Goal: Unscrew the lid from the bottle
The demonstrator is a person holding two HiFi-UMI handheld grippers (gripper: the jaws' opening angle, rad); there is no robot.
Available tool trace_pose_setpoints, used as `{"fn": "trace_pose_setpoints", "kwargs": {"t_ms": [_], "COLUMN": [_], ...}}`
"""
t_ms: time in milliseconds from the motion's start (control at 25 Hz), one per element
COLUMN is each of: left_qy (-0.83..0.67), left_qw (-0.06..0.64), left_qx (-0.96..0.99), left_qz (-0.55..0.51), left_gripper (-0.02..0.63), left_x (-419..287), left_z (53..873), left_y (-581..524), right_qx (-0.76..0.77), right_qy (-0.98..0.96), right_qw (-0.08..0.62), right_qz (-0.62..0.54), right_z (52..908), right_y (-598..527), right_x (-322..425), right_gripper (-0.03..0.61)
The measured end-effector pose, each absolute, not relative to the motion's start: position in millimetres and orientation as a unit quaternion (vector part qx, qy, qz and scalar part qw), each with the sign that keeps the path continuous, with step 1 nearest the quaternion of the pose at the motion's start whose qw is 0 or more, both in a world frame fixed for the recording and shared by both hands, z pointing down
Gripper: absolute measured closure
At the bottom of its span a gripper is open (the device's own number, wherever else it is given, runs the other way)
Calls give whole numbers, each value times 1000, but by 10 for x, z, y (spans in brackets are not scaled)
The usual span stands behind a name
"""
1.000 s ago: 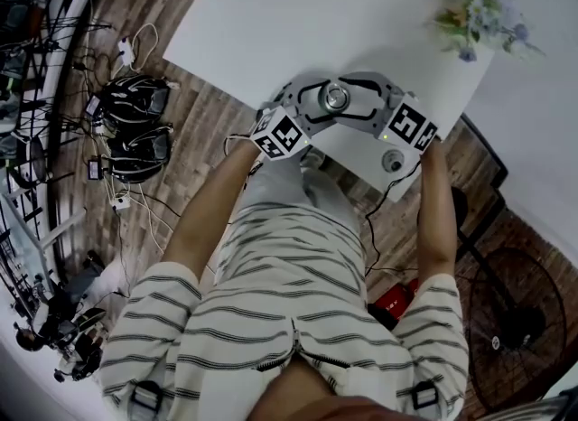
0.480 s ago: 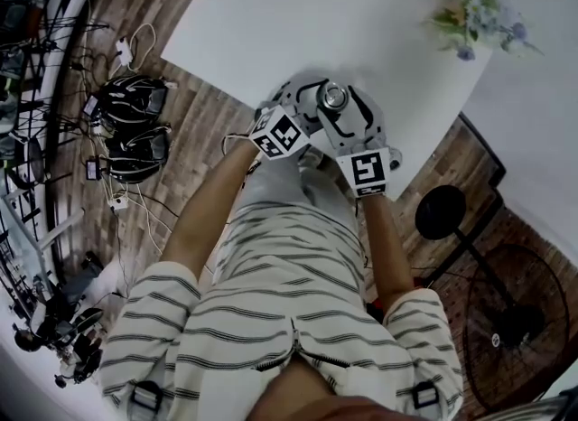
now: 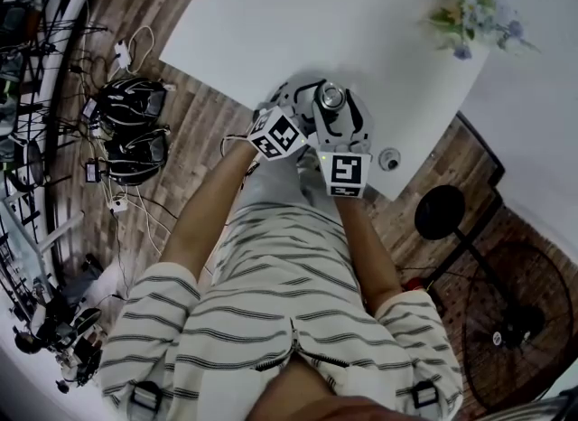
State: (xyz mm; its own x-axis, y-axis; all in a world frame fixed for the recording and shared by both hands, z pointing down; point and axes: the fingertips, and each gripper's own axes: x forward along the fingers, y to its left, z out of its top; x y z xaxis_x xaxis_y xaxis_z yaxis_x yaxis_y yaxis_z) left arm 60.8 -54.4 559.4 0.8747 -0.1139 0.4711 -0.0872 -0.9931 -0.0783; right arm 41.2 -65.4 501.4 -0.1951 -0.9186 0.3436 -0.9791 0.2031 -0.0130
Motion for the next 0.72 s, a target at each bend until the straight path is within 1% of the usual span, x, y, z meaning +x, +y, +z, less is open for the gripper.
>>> {"fn": "trace_pose_setpoints", "kwargs": {"t_ms": [400,720], "left_qy": [51,49], "left_qw": [27,27], "left_qx": [-968,-968], "left_qz": [-244,-244], "left_gripper": [282,282], "left_x": [608,620], "left_z": [5592,5600], "left_y": [-547,-538], "right_qx": [593,507], "right_qy": [-786,-845], "right_qw": [139,135], "right_qz": [100,103], "right_z": [5021,5025], "right_y": [-658,-627], "right_x": [407,404], "right_gripper": [324,324]}}
